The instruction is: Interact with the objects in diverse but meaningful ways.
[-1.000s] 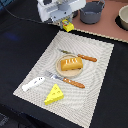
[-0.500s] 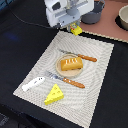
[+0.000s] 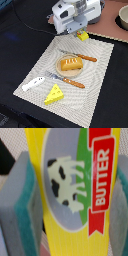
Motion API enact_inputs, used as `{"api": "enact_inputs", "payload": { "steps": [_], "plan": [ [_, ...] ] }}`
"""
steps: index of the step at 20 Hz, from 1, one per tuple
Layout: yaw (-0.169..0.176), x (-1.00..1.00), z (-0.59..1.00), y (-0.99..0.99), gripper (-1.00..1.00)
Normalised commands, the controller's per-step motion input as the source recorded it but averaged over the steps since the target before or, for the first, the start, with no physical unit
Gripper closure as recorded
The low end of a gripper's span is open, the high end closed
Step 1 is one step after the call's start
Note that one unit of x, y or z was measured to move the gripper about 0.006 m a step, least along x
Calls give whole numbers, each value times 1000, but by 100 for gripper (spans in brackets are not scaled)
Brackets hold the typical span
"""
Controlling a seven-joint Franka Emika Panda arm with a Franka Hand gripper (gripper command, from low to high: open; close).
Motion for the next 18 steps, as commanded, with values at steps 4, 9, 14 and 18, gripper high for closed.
{"api": "enact_inputs", "payload": {
  "steps": [4, 9, 14, 18],
  "plan": [
    [0, 602, -176, 446, 100],
    [-6, 369, 305, 144, -100],
    [-10, 331, 504, 59, -100],
    [0, 287, 280, 71, -100]
  ]
}}
